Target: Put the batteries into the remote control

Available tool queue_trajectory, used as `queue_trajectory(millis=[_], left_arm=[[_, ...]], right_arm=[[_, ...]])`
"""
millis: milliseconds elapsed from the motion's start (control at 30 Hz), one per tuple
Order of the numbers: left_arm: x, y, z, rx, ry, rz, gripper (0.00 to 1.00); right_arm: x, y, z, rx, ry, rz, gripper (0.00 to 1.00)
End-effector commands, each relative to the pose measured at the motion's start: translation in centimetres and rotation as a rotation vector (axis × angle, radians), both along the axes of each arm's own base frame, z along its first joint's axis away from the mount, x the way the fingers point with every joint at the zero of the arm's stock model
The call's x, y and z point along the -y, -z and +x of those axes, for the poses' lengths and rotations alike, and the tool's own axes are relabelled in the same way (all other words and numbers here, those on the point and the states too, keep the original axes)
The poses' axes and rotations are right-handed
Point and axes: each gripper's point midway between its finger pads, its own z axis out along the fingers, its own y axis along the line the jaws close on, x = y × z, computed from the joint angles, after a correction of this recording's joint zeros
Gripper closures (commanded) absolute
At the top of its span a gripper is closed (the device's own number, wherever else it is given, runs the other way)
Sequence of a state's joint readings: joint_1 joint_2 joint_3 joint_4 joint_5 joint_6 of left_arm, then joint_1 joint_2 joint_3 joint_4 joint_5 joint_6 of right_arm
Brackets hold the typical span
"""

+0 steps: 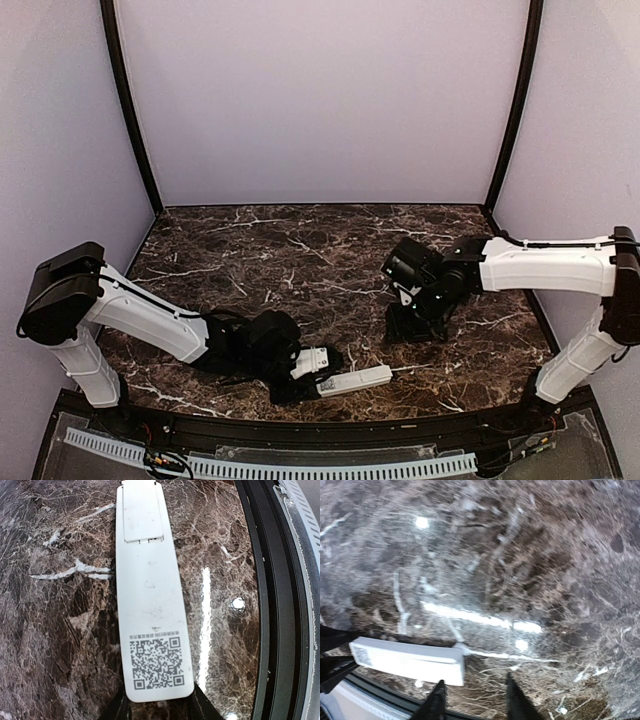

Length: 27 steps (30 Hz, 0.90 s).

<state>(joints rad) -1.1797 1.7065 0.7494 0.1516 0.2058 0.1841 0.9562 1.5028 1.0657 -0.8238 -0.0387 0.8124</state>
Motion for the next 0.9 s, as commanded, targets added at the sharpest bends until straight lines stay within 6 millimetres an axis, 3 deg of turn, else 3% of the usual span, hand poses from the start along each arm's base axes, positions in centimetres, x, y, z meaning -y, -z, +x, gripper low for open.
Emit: queue_trajectory(millis=[0, 33, 233, 533, 867], left_arm=[[-0.8, 1.2, -0.6, -0.029, 0.009, 0.045, 0.65], [-0.8, 1.3, -0.6, -0.030, 0.009, 0.045, 0.65], [-0.8, 1.3, -0.5, -0.031, 0.006, 0.049, 0.65], [-0.7, 1.3, -0.6, -0.031, 0.011, 0.051, 0.65], [-0.8, 1.3, -0.5, -0.032, 0.010, 0.054, 0.65]], right_arm=[[5.1, 3.2, -1.1, -0.059, 0.052, -0.247, 0.93], [5.2, 3.5, -1.2, -0.066, 0.051, -0.260, 1.00], [4.0, 5.0, -1.9, -0.075, -0.009, -0.309, 1.00], [-1.2, 0.3, -1.6, 0.006, -0.093, -0.090, 1.00], [-4.0, 1.0, -3.1, -0.047, -0.139, -0.001, 1.00]])
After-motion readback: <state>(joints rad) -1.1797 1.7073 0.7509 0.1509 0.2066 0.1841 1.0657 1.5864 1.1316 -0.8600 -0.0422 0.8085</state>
